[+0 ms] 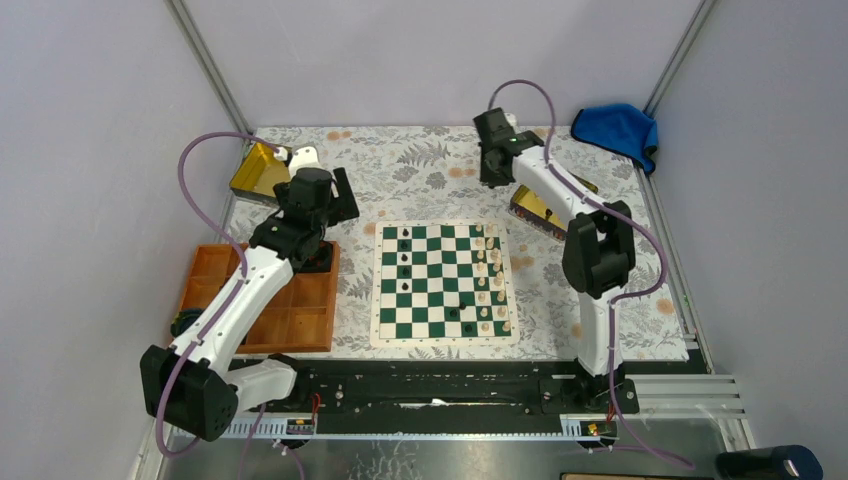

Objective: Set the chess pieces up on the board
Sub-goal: Place the chess piece on the chessboard.

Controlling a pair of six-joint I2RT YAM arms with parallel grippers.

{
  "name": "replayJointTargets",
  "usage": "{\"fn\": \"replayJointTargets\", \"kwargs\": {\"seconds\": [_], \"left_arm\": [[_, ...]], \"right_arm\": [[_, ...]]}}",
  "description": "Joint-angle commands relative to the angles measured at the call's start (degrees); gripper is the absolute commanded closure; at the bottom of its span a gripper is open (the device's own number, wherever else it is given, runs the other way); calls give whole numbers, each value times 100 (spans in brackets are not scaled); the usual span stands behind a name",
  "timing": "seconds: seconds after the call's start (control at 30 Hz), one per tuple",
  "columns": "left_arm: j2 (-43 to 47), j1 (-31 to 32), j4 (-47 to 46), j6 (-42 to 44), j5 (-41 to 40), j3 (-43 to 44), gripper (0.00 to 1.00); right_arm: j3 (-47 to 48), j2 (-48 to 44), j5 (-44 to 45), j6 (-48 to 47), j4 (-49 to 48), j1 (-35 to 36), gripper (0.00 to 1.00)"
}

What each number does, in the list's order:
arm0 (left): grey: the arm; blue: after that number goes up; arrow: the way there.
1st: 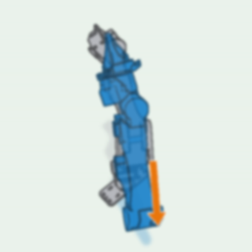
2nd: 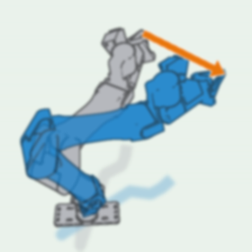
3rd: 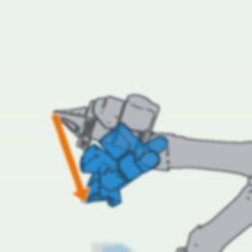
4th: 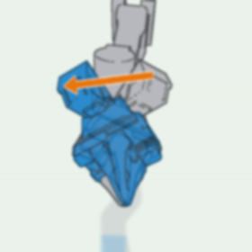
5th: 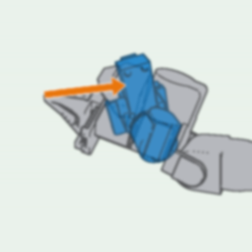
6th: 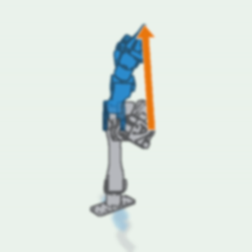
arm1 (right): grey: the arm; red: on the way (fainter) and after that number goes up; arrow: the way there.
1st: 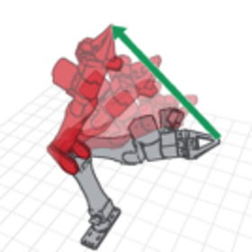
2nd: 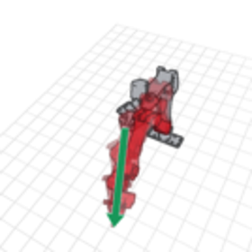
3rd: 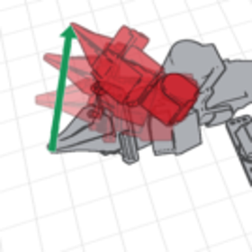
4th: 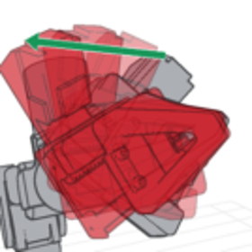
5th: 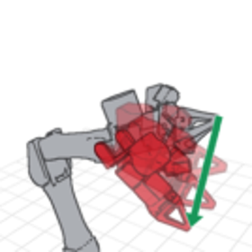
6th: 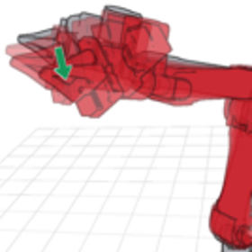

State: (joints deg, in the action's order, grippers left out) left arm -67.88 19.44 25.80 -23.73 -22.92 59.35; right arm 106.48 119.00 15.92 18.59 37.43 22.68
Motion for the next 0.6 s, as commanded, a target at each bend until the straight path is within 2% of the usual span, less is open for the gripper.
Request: {"fn": "replayJointTargets", "kwargs": {"seconds": [0.0, 0.3, 0.57], "left_arm": [[263, -39, 31, -175, -18, -159, 1], [678, -46, 191, -173, -40, -214, 1], [1066, -46, 300, -200, -16, -293, 1]], "right_arm": [[512, -71, -21, -90, 350, 643, 100], [1679, 869, -274, -6, 764, 1832, 100], [2742, 1689, -589, -50, 1065, 2456, 100]]}}
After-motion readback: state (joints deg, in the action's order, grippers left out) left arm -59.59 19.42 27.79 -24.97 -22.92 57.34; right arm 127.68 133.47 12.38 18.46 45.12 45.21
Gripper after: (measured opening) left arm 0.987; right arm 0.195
